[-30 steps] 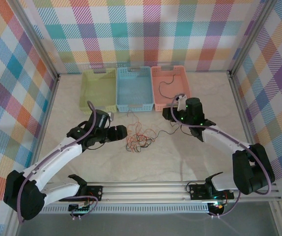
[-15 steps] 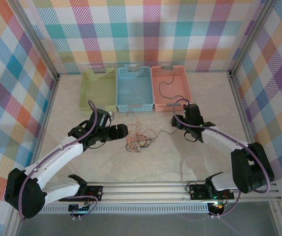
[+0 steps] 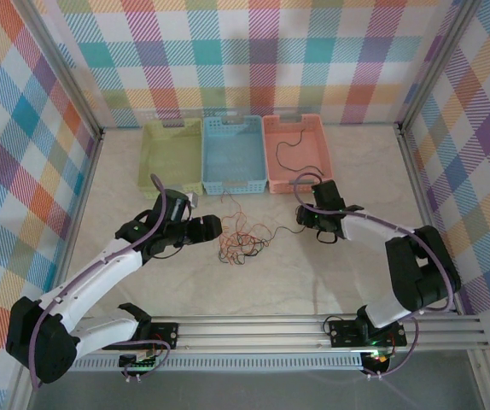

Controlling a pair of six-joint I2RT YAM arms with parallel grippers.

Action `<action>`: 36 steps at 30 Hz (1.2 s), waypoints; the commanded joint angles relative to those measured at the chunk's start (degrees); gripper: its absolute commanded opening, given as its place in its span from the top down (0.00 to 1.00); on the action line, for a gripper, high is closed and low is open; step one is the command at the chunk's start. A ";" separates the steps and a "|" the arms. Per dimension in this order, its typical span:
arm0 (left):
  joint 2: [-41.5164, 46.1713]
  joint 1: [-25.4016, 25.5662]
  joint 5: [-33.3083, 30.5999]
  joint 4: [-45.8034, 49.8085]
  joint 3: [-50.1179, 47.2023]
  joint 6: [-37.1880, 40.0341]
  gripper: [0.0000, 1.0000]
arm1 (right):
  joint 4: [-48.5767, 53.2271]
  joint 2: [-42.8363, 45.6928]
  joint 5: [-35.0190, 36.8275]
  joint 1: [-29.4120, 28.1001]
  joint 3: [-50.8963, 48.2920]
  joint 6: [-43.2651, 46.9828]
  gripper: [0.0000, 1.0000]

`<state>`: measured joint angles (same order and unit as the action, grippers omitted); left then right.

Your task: Untangle the cables

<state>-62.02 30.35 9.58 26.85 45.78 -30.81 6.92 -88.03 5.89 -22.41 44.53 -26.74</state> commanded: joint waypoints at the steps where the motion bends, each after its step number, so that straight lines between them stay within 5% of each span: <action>1: 1.37 0.41 -0.13 0.66 -0.68 0.37 0.23 | -1.00 -1.09 -3.67 0.28 1.71 2.40 0.64; 5: 1.70 0.41 -0.15 1.04 -0.54 0.52 0.23 | -3.32 -0.58 -6.68 0.18 1.01 4.03 0.83; 11: 1.86 0.41 0.08 1.27 -0.34 0.58 0.23 | -7.46 2.81 -12.70 0.18 -0.57 5.38 0.95; 26: 3.27 0.41 5.30 -0.99 -0.78 0.81 0.26 | -25.50 13.36 -26.97 0.00 -8.18 4.94 1.00; 36: 6.60 0.50 10.10 -3.78 -0.34 1.94 0.31 | -28.47 25.58 -32.03 -0.88 -2.40 -1.80 1.00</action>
<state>-56.62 30.37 16.62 26.00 45.50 -30.35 -17.63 -65.43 -23.11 -22.87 38.02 -25.52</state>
